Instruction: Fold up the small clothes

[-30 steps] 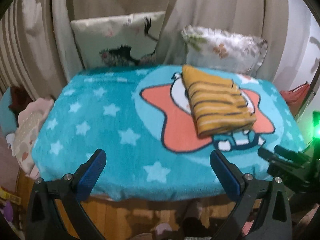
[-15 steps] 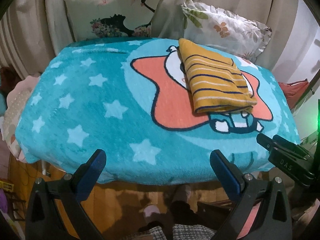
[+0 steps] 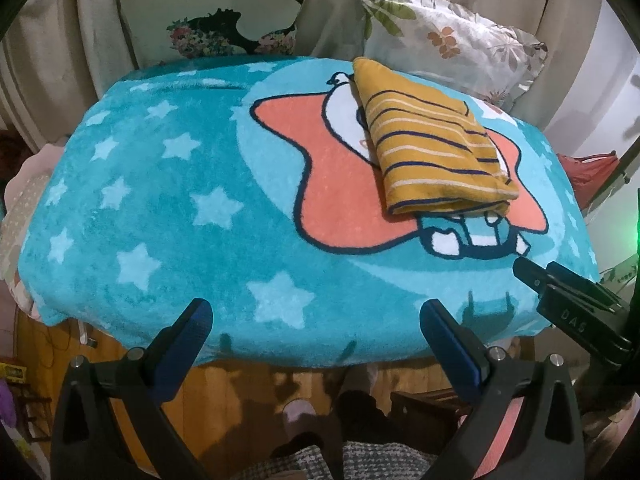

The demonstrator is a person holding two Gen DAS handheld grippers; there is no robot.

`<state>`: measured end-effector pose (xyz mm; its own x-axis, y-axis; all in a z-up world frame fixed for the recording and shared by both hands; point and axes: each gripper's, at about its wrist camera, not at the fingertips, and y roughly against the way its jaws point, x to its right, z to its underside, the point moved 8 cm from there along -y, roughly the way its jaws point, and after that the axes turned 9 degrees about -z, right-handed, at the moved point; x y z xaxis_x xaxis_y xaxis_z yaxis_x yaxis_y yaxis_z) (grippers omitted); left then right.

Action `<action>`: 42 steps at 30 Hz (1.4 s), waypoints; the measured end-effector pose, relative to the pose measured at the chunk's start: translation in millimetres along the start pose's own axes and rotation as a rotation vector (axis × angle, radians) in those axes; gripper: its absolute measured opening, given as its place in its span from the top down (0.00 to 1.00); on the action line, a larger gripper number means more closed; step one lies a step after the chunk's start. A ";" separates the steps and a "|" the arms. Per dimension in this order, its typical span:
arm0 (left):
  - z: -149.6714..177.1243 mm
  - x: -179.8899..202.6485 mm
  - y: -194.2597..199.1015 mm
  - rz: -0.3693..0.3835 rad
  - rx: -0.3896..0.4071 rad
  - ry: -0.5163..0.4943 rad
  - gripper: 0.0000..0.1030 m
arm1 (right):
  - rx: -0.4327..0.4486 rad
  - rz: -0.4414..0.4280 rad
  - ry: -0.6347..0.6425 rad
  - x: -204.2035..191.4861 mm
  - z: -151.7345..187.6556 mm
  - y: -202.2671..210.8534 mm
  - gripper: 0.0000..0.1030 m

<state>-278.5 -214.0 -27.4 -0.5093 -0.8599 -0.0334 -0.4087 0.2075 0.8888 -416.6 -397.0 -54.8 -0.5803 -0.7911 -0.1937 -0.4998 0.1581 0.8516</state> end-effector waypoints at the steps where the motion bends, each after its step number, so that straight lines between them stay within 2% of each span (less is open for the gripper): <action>1: 0.1 -1.4 -0.9 -0.001 -0.003 0.001 0.00 | -0.003 0.001 0.000 -0.2 -0.2 -1.2 0.37; 17: 2.7 -32.2 -7.4 -0.053 -0.025 0.062 0.00 | -0.029 -0.019 0.040 -29.2 -3.5 -16.6 0.36; 24: 1.8 -34.5 -11.6 -0.049 -0.038 0.073 0.00 | -0.045 -0.024 0.061 -36.8 -4.7 -22.6 0.36; 42: 2.8 -22.2 -18.5 -0.041 -0.061 0.049 0.00 | -0.052 0.003 0.018 -15.3 -2.7 -21.7 0.35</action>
<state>-261.8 -197.4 -44.4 -0.4549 -0.8891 -0.0498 -0.3808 0.1437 0.9134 -395.1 -389.9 -69.0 -0.5699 -0.8012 -0.1822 -0.4635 0.1304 0.8764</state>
